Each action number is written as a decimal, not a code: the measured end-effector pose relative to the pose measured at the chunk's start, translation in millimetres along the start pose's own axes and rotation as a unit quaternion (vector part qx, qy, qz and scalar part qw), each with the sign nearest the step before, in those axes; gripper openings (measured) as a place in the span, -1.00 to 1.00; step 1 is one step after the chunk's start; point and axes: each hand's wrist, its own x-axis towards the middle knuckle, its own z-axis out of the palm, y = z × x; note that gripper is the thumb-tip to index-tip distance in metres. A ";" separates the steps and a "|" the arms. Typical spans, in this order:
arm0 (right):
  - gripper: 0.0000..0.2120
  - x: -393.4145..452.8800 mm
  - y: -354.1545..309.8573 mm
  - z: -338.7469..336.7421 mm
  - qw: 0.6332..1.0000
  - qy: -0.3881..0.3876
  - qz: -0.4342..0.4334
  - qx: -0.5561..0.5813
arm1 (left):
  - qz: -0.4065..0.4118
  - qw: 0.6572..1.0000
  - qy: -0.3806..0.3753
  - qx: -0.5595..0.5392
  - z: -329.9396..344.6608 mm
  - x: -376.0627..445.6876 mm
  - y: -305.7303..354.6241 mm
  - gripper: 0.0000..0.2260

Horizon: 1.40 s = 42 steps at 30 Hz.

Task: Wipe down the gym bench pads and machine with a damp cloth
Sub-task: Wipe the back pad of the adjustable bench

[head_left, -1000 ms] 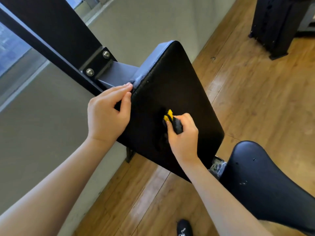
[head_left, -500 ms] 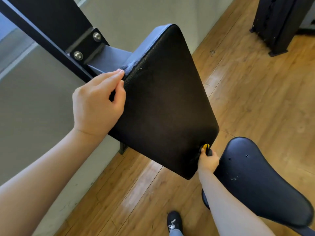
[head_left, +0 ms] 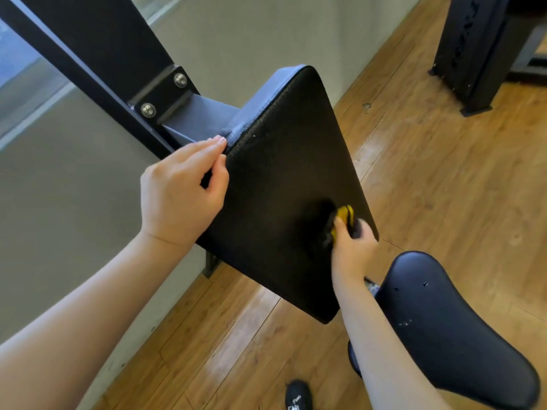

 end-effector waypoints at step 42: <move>-0.81 61.9 153.1 -43.1 0.935 0.080 0.280 -0.201 | 0.040 0.997 -0.001 0.072 3.9 -4.5 -1.4 -0.77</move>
